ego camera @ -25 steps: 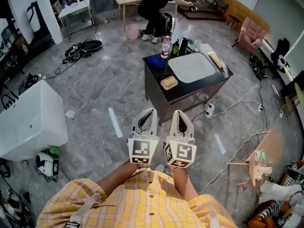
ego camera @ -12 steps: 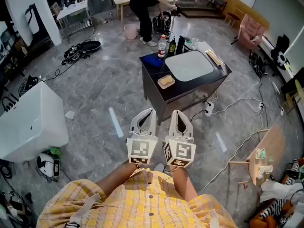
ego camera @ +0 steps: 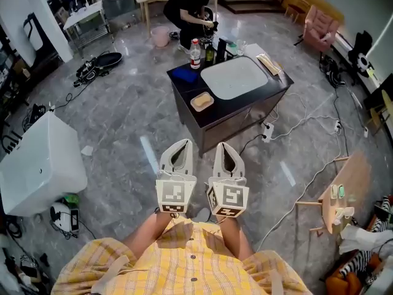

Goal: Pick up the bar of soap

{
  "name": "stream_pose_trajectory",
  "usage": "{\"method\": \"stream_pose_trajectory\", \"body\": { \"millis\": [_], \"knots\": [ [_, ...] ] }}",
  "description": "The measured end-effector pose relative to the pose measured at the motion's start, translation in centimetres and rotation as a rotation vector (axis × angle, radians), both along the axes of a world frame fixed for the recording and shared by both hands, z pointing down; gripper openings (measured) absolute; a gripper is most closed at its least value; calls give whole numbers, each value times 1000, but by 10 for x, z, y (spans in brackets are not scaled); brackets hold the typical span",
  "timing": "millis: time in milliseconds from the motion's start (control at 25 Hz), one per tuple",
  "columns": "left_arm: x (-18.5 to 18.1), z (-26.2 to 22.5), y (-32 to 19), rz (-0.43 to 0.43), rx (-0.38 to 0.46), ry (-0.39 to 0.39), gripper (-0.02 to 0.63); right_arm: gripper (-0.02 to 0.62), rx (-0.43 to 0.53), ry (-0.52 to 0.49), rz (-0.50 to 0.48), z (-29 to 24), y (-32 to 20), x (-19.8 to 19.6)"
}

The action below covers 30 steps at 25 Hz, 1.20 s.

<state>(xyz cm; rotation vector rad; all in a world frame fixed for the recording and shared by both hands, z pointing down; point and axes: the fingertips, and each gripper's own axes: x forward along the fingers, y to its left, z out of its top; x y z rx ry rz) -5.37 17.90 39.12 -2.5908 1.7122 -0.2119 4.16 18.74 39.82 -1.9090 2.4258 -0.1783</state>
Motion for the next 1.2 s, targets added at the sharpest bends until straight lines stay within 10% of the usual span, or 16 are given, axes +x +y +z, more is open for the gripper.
{"method": "stream_pose_trajectory", "body": {
  "millis": [1200],
  "knots": [
    [26,72,-384,194,-195,-18,9,20,-146,-17,140,46,-373,14]
  ]
}}
